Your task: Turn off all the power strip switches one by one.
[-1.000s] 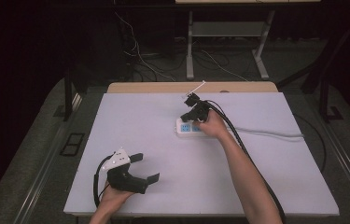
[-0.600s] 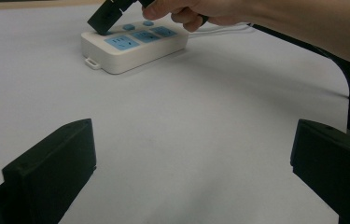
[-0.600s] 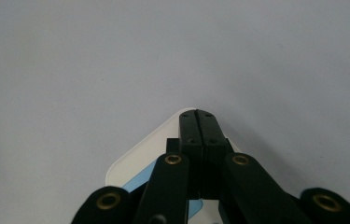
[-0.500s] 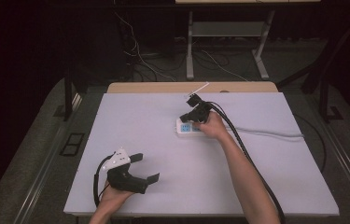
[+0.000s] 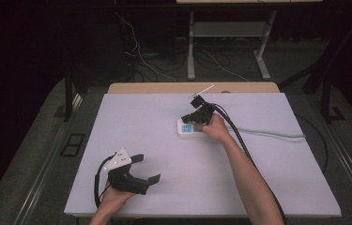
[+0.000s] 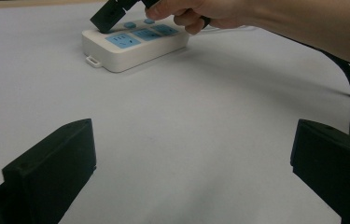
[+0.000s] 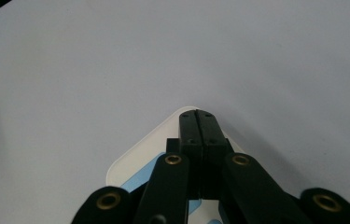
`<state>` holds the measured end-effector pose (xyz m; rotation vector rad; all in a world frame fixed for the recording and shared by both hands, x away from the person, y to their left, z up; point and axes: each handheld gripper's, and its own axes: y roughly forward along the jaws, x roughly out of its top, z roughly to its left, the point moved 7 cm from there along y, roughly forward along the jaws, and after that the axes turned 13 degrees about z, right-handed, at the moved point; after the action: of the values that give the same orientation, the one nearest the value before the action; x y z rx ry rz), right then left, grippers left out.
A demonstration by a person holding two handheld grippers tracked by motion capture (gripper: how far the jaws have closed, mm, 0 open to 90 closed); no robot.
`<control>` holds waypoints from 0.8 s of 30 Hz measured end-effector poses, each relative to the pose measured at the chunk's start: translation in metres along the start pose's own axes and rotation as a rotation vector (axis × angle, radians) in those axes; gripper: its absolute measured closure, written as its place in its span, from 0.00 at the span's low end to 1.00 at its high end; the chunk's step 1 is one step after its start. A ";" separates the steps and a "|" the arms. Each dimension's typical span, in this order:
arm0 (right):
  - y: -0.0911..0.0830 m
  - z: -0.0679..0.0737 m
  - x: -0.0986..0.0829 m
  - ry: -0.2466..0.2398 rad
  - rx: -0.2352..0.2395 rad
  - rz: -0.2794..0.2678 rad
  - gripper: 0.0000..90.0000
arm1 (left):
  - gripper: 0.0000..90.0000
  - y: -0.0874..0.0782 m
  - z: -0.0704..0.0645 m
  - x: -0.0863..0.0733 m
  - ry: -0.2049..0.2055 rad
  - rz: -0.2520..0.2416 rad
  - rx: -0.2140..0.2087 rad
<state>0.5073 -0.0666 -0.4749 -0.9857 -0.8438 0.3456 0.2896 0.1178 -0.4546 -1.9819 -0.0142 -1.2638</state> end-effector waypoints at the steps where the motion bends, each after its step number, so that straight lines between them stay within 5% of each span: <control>1: 0.000 0.000 0.000 0.006 0.008 -0.003 1.00 | 0.00 0.000 0.000 0.000 0.000 0.000 -0.001; 9: -0.003 0.001 0.001 0.017 0.024 -0.023 1.00 | 0.00 0.001 0.000 0.000 0.003 0.001 -0.005; 14: -0.007 0.001 -0.001 -0.004 -0.013 -0.012 1.00 | 0.00 0.001 0.000 0.000 0.004 0.004 -0.007; 19: -0.021 0.002 -0.003 0.015 0.031 -0.084 1.00 | 0.00 0.002 0.000 0.001 0.007 0.007 -0.007; 24: -0.039 0.000 -0.010 0.024 0.026 -0.117 0.97 | 0.00 0.004 -0.001 0.001 0.008 0.010 -0.009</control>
<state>0.4966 -0.0930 -0.4463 -0.9101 -0.8687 0.2434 0.2907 0.1146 -0.4561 -1.9823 0.0056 -1.2679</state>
